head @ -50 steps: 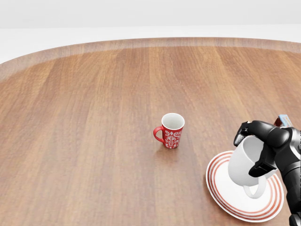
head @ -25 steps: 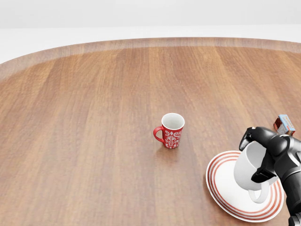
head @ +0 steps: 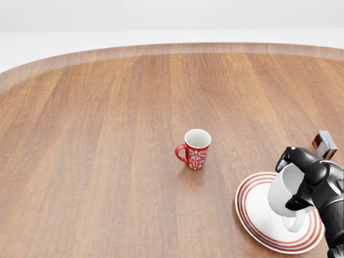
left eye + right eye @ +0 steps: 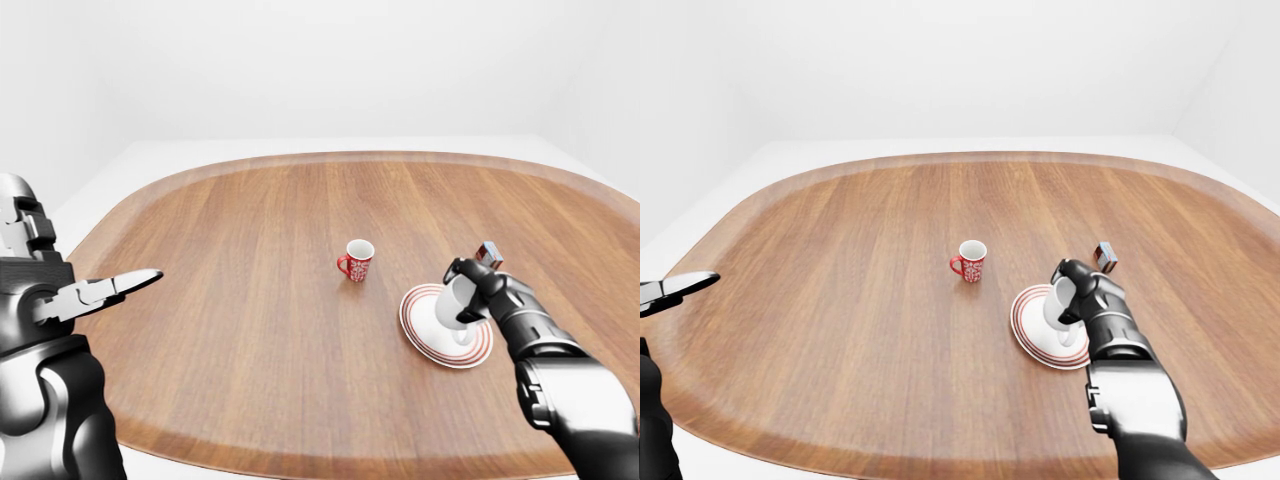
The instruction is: Put the white mug on the plate.
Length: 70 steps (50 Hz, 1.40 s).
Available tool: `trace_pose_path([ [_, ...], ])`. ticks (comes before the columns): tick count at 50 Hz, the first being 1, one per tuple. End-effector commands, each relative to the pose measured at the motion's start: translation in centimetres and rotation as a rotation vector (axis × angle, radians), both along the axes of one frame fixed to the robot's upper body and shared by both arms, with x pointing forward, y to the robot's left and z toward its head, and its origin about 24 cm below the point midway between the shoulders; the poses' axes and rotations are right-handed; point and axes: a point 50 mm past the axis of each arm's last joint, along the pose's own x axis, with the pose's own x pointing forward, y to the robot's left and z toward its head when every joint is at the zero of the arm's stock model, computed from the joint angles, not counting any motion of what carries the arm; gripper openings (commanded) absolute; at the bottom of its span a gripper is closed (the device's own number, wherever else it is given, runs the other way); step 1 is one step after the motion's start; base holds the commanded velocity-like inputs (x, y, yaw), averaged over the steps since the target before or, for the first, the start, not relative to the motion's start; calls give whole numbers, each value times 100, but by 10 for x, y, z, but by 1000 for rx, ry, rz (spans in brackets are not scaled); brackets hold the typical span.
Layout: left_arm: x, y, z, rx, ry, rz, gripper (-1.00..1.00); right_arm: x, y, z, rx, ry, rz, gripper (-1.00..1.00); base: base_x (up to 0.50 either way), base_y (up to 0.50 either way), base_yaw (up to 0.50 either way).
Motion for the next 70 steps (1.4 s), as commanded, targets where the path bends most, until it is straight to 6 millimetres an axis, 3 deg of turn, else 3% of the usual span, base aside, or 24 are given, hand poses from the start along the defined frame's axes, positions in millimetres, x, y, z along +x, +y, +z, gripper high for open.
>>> trace_pose_path([
  [1, 1, 0, -1, 0, 6, -1, 100, -4, -1, -7, -14, -35, -35, -100, 0, 0, 0],
  [17, 1, -1, -2, 2, 8, -1, 100, -17, -3, -25, 18, 22, -55, -100, 0, 0, 0],
  [36, 0, -1, 0, 2, -3, 0, 100, -14, -4, -21, 10, 24, -45, -99, 0, 0, 0],
  [37, -1, -1, 1, 3, -4, -1, 100, -14, -4, -20, 9, 21, -46, 23, 0, 0, 0],
  [40, 0, -1, 0, 2, -2, -1, 100, -14, -4, -20, 5, 17, -46, 97, 0, 0, 0],
  [58, 0, -1, -1, 3, 5, -2, 100, -9, 0, -16, 9, -4, -38, 100, 0, 0, 0],
  [62, 1, -2, -2, 5, 8, -3, 100, 12, 10, 13, 10, -85, 7, 100, 0, 0, 0],
  [66, 0, -2, -1, 5, 5, -2, 100, 36, 27, 57, 12, -195, 91, 100, 0, 0, 0],
  [67, 0, -2, -1, 4, 6, -2, 100, 46, 38, 85, 11, -264, 153, 100, 0, 0, 0],
  [69, 1, -2, -2, 5, 9, -3, 100, 51, 49, 114, 34, -344, 218, 100, 0, 0, 0],
  [70, 1, -2, -2, 5, 9, -3, 100, 52, 61, 142, -11, -395, 298, 100, 0, 0, 0],
])
